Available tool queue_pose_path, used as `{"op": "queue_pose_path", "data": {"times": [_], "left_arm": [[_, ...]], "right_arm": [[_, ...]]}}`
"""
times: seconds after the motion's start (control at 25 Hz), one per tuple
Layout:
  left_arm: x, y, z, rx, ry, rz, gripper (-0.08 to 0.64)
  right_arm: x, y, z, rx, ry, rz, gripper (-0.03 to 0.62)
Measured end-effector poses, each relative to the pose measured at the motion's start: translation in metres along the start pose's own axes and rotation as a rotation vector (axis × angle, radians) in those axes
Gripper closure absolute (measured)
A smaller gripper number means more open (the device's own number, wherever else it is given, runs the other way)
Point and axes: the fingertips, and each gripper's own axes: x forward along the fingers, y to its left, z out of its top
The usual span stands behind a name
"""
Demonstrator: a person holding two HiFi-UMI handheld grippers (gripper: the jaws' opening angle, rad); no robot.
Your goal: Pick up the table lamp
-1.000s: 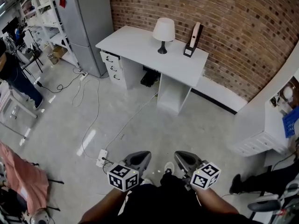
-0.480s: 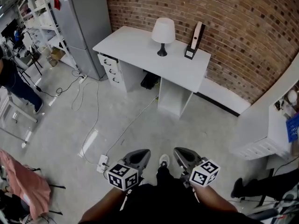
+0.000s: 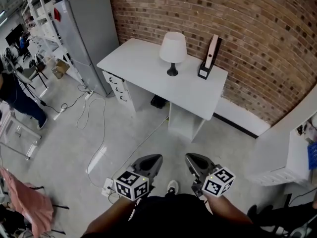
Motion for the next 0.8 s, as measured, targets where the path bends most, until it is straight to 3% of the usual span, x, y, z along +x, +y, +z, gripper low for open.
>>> {"op": "queue_pose_path", "data": {"times": [0.44, 0.8], "left_arm": [[0.079, 0.029, 0.031, -0.003, 0.001, 0.018, 0.557], [0.103, 0.048, 0.028, -0.032, 0.028, 0.04, 0.557]], "right_arm": [[0.038, -0.07, 0.043, -0.008, 0.013, 0.051, 0.589], [0.053, -0.102, 0.033, 0.052, 0.038, 0.044, 0.589]]}}
